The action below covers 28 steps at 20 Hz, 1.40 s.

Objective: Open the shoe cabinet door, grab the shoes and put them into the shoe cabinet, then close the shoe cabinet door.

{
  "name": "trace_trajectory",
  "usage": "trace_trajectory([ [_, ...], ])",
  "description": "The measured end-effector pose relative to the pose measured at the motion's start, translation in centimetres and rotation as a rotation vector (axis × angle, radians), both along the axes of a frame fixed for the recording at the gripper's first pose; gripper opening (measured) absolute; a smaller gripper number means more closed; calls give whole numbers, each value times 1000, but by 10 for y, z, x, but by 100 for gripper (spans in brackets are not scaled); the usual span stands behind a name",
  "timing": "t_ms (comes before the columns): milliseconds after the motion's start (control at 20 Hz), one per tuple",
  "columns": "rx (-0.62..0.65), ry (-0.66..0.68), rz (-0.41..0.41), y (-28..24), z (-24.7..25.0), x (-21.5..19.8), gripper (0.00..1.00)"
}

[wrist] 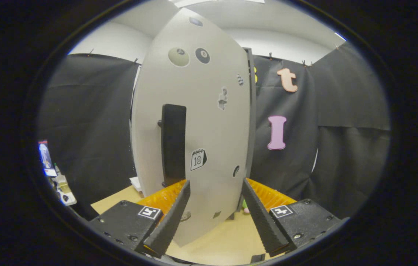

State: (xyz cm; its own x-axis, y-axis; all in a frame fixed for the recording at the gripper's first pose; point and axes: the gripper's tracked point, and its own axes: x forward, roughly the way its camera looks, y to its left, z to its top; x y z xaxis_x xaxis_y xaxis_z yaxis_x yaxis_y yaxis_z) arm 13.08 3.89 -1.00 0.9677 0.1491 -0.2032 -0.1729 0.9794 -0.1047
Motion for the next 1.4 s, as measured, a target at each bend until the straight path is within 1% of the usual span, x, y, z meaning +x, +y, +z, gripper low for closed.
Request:
trace_trajectory([
  [200,71,67,73,45,-22,22,93],
  [300,97,74,106,70,-27,33,93],
  [500,53,38,78,91,-33,43,94],
  [550,45,31,75,101,-39,41,94],
  [750,61,36,58,99,-43,33,95],
  [850,62,28,31,98,-42,33,95],
  [950,58,-12,-5,95,-40,29,97],
  [1150,20,-68,-79,84,-44,14,97],
  [1300,40,-109,-93,84,-44,3,97],
  [1400,45,-114,-79,89,-46,-8,97],
])
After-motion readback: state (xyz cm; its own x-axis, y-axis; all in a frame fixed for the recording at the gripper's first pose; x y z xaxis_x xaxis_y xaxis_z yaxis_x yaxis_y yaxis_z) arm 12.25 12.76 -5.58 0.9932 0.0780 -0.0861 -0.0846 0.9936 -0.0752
